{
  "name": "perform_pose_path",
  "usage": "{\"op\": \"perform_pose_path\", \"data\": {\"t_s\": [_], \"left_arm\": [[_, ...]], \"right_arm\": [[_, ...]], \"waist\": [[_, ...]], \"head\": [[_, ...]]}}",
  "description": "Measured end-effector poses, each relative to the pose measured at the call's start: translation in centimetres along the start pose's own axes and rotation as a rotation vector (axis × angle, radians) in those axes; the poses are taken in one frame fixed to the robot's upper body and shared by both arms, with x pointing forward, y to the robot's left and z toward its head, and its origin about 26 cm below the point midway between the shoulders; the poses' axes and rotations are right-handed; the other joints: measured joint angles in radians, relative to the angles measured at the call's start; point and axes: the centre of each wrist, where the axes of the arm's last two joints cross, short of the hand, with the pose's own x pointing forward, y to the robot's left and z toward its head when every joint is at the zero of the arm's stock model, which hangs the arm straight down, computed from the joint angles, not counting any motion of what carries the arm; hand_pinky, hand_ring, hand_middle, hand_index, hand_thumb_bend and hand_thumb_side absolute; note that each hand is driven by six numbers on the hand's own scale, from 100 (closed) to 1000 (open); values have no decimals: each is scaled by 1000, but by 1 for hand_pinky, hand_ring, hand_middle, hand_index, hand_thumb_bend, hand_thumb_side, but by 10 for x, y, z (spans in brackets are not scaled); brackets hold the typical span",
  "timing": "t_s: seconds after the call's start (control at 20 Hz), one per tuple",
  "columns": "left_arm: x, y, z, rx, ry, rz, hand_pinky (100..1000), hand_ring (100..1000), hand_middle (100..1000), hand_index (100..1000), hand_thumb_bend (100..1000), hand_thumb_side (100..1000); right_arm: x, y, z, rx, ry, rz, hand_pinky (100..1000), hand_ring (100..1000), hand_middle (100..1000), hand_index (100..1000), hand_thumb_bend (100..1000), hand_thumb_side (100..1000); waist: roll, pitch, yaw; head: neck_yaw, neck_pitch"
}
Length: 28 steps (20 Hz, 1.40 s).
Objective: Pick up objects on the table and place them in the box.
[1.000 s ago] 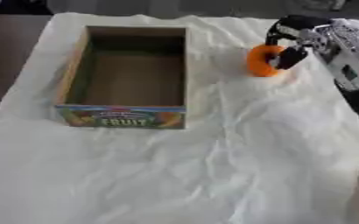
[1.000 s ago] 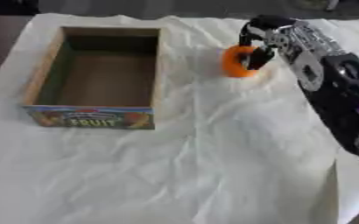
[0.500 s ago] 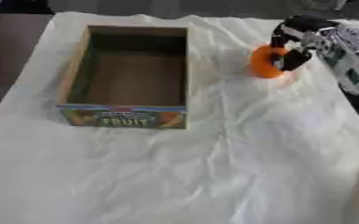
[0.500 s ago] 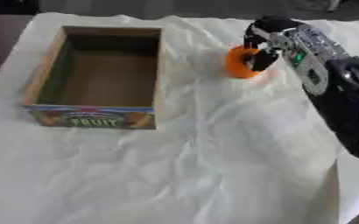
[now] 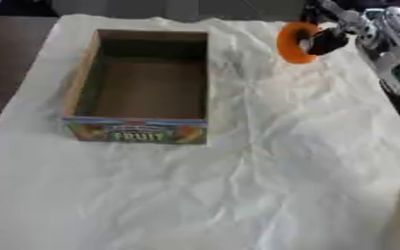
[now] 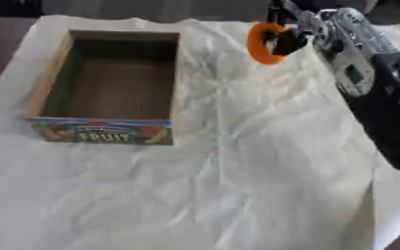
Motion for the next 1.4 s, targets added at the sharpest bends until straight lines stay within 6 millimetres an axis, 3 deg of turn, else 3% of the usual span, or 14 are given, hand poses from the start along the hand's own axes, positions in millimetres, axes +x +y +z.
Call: {"op": "perform_pose_path", "data": {"t_s": [0.5, 0.75, 1.1, 1.4], "left_arm": [[0, 0, 0, 0, 0, 1, 331, 668, 817, 770, 100, 712], [0, 0, -1, -1, -2, 3, 332, 667, 816, 770, 100, 709], [1, -1, -2, -6, -7, 13, 333, 668, 817, 770, 100, 709], [2, -5, -4, -7, -10, 30, 333, 667, 817, 770, 100, 709]], "right_arm": [[39, -46, 12, -146, -114, 0, 750, 744, 415, 367, 100, 100], [69, -61, 10, -195, -192, -25, 753, 744, 412, 365, 100, 100], [112, -62, 7, -205, -300, -61, 758, 745, 409, 365, 100, 100], [139, -49, 0, -175, -347, -98, 759, 745, 405, 365, 100, 100]], "waist": [[-6, -8, 0], [-6, -10, 6], [-6, -10, 18], [-7, -10, 34]], "head": [[-1, 0], [-11, 2], [-26, 2], [-36, 0]]}}
